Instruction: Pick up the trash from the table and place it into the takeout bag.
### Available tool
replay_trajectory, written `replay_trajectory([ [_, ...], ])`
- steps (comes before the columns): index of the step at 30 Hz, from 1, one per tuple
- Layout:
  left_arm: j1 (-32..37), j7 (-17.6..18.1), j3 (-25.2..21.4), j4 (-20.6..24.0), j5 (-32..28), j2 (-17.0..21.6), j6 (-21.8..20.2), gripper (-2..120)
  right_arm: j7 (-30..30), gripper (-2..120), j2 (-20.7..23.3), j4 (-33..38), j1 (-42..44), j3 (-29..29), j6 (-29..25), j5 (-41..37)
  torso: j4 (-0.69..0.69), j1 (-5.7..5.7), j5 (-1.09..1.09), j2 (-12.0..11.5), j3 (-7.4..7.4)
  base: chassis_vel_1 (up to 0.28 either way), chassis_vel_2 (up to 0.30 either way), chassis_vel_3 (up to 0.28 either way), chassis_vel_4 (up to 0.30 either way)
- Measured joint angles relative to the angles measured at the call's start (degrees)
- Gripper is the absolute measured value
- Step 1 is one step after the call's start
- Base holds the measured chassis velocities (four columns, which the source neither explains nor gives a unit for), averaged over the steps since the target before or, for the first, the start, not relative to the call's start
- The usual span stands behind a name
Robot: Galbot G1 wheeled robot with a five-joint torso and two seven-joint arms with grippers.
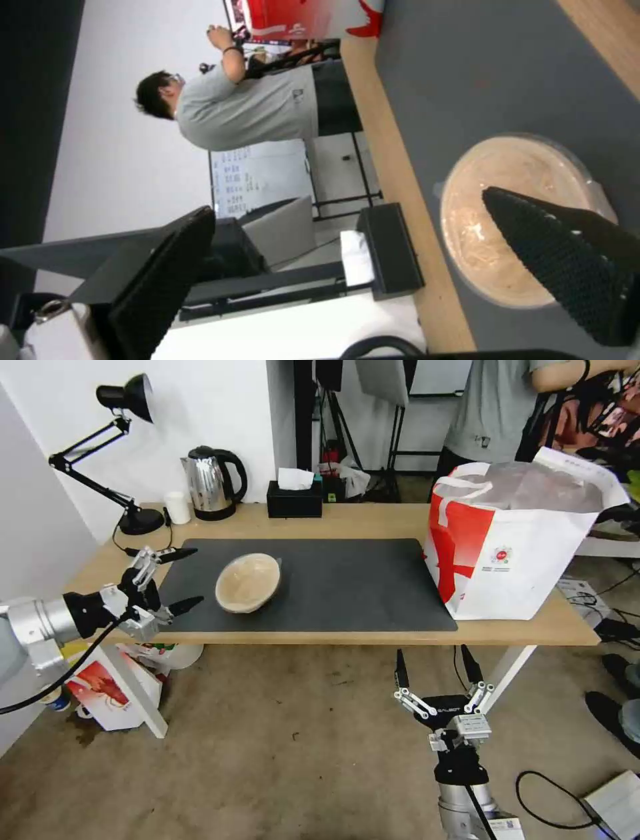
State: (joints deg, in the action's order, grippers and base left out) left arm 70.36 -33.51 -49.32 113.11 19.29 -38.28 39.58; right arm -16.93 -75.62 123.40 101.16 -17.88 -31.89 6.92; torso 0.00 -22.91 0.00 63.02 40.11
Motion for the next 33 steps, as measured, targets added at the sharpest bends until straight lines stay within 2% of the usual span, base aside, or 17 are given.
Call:
replay_trajectory([
  [16,-1.3,-0.8,1.3,-1.2,1.2,-1.0,1.7,100,0.0,100,0.0,0.0,0.0,0.0,0.0,0.0,0.0,0.0,0.0,0.0,0.0,0.0,0.0,0.0,0.0],
  [26,-2.1,-0.7,1.1,-0.2,0.9,1.4,0.7,100,0.0,100,0.0,0.0,0.0,0.0,0.0,0.0,0.0,0.0,0.0,0.0,0.0,0.0,0.0,0.0,0.0],
  [33,-2.1,-0.6,1.1,0.3,0.9,1.7,-0.1,100,0.0,100,0.0,0.0,0.0,0.0,0.0,0.0,0.01,0.0,0.0,0.0,0.0,0.0,0.0,0.0,0.0],
])
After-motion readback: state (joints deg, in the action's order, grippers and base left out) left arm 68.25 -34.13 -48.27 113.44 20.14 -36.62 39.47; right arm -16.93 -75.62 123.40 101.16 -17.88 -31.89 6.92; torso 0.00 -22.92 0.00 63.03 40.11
